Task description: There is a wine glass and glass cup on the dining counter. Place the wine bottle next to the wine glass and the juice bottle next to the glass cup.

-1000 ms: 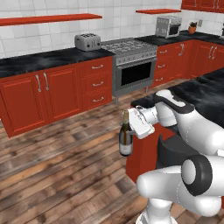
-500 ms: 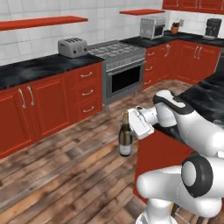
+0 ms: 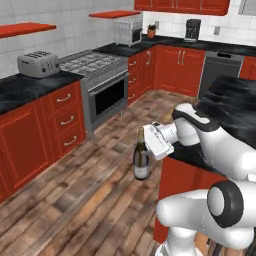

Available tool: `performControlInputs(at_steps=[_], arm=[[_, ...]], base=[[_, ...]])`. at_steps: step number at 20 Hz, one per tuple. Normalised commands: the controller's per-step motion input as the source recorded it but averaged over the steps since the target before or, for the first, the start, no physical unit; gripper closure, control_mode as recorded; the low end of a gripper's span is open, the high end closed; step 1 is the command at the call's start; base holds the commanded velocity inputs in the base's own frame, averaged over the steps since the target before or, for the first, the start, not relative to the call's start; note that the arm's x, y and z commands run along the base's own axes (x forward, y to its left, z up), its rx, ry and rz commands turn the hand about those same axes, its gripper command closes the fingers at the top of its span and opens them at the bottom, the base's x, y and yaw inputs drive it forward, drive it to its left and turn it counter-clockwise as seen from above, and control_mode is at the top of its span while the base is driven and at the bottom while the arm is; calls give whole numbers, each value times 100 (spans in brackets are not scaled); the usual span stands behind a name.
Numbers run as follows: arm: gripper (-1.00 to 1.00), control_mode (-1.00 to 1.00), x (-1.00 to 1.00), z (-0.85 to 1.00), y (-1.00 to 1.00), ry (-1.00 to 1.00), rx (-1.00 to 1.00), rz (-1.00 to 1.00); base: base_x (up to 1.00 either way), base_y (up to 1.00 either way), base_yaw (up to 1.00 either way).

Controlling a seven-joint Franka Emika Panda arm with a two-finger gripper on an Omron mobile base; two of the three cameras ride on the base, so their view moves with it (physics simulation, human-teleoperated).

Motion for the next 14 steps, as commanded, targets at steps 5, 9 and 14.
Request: performControlInputs(at_steps=[5,9,14], arm=[[100,100,0,0,0,0,0,0],[100,100,0,0,0,0,0,0],[100,100,0,0,0,0,0,0]], base=[[52,31,-60],[61,31,-52],[56,25,-54]])
